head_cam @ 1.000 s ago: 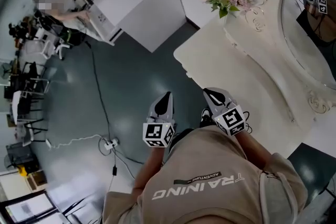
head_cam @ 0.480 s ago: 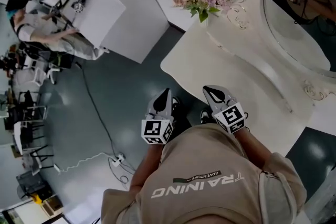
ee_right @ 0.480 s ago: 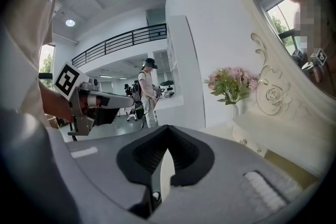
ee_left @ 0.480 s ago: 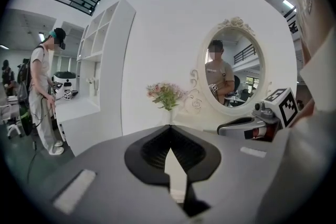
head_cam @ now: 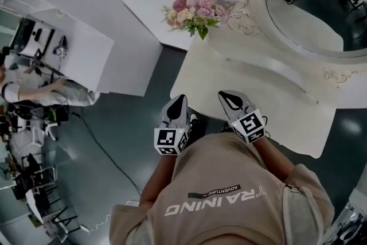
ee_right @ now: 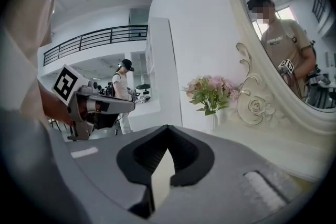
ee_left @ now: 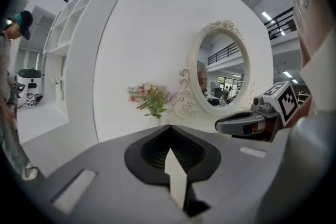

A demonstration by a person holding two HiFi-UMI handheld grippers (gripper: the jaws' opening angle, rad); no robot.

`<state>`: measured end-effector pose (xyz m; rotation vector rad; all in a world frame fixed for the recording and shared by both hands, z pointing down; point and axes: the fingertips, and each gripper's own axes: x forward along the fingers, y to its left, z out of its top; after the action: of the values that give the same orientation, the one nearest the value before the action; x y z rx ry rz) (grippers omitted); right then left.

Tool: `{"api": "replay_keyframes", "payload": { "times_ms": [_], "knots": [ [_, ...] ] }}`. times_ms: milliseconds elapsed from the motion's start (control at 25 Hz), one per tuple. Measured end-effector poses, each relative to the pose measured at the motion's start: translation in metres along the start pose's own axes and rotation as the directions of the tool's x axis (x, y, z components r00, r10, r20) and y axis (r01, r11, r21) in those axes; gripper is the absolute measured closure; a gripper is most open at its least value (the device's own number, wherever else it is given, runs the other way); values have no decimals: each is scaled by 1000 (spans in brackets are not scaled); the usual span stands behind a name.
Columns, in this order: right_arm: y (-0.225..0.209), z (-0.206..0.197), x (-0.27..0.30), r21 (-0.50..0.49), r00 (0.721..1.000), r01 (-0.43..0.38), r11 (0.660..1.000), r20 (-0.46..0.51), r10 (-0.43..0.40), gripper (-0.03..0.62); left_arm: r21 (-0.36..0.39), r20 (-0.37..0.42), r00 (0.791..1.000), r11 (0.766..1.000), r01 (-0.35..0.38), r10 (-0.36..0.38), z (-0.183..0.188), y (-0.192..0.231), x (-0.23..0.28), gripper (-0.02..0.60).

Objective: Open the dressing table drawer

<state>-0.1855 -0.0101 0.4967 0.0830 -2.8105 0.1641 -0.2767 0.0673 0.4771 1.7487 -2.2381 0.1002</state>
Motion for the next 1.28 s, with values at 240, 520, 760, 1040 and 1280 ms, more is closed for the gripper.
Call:
{"api": "replay_keyframes", "payload": {
  "times_ms": [240, 520, 760, 1040, 1280],
  "knots": [
    [1, 20, 17, 30, 986, 162, 986, 17, -163, 592, 26, -16, 986, 985, 169, -169, 15, 21, 17, 563],
    [4, 26, 27, 85, 937, 345, 935, 27, -349, 592, 49, -54, 935, 934, 353, -351, 13, 35, 39, 563],
    [6, 14, 8, 117, 867, 496, 860, -21, -498, 592, 58, -94, 863, 863, 503, -497, -1, 23, 59, 563],
    [8, 1, -34, 141, 799, 601, 787, -69, -598, 592, 45, -64, 814, 813, 580, -577, 6, -9, 75, 563],
    [-14, 3, -40, 164, 799, 599, 784, -62, -598, 592, 45, -88, 816, 816, 576, -571, 9, -25, 86, 563]
  ]
}}
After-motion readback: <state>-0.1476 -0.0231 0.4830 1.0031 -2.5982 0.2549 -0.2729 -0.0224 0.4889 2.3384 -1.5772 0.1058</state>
